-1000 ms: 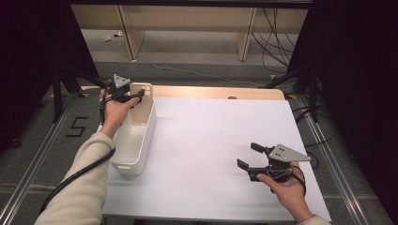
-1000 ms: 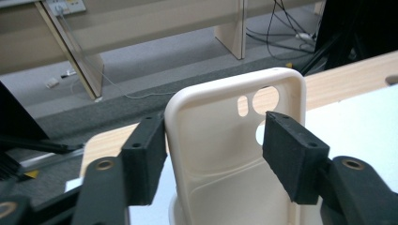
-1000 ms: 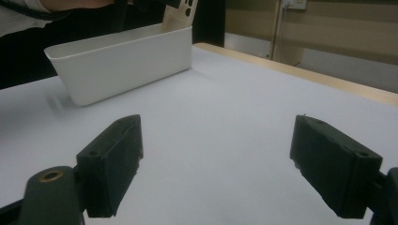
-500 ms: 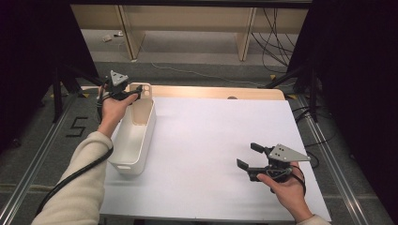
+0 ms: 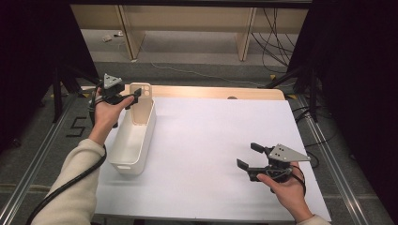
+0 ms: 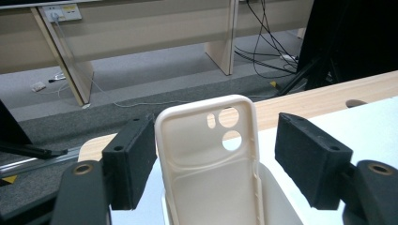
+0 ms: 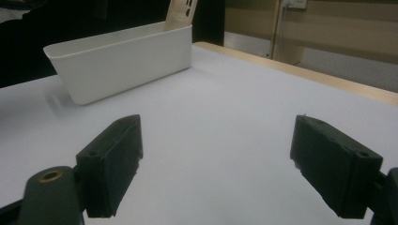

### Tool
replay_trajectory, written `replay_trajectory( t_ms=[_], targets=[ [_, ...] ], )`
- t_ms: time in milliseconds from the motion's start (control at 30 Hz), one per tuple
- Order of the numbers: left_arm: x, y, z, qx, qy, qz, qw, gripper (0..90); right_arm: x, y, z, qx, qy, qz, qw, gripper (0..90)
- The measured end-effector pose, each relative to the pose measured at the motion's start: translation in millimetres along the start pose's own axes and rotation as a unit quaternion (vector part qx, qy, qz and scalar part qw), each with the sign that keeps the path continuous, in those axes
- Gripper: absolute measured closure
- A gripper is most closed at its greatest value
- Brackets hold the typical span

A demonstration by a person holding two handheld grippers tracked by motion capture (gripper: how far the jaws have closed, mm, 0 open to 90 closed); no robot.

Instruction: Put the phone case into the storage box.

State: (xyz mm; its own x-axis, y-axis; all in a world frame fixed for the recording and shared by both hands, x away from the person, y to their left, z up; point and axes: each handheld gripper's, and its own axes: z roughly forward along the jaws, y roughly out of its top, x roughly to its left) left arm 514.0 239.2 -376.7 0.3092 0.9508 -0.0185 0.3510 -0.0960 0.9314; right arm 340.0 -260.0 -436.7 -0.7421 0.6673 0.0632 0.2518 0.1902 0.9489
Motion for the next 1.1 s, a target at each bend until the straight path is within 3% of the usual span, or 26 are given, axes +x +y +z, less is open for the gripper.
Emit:
replay_trajectory(
  t_ms=[133,167,267,500,533,567,600,633,733,900,1033,1100],
  targets=[
    [-1.2,-1.4,-5.9,0.000,-0.004,0.000,1.0000,26.1,0.3,-0.2,1.0,-0.009,0.003,0.005,0.9999,18.3],
    [-1.6,-1.6,-7.1,0.001,-0.006,0.000,1.0000,25.6,0.4,0.6,-1.2,0.002,-0.003,0.005,1.0000,18.3],
    [-3.1,-2.5,-11.3,-0.002,-0.012,0.005,0.9999,22.5,0.3,0.7,-1.3,0.004,-0.001,0.004,1.0000,18.3],
    [-4.2,-7.5,-21.2,-0.003,-0.015,0.011,0.9998,19.7,0.1,0.0,0.9,-0.010,0.002,0.004,0.9999,18.3],
    [-3.4,-7.8,-21.8,-0.006,-0.014,0.018,0.9997,19.2,0.3,0.0,0.7,-0.008,0.003,0.005,1.0000,18.2],
    [7.8,-4.2,-22.6,-0.006,-0.017,0.103,0.9945,18.9,0.4,-0.1,0.7,-0.007,0.003,0.005,1.0000,18.2],
    [9.2,-4.2,-22.9,-0.007,-0.028,0.117,0.9927,18.6,0.4,0.8,-1.1,0.003,0.000,0.003,1.0000,18.2],
    [9.3,-5.1,-24.0,-0.009,-0.031,0.119,0.9923,18.5,0.4,0.1,0.7,-0.007,0.003,0.005,1.0000,18.2],
    [4.5,-9.5,-28.9,-0.014,-0.018,0.098,0.9950,17.1,-0.1,0.8,-0.7,-0.003,0.001,0.002,1.0000,18.2],
    [0.0,-13.6,-37.0,-0.020,-0.028,0.099,0.9945,15.8,0.5,0.2,0.8,-0.008,0.003,0.004,1.0000,17.9],
    [-5.5,-18.9,-42.2,-0.024,-0.022,0.086,0.9958,15.6,-0.8,1.2,-0.1,-0.007,-0.002,-0.007,0.9999,17.7],
    [-7.3,-20.7,-43.7,-0.026,-0.028,0.090,0.9952,15.3,0.5,0.6,0.8,-0.009,0.003,0.004,0.9999,17.6]
  ],
)
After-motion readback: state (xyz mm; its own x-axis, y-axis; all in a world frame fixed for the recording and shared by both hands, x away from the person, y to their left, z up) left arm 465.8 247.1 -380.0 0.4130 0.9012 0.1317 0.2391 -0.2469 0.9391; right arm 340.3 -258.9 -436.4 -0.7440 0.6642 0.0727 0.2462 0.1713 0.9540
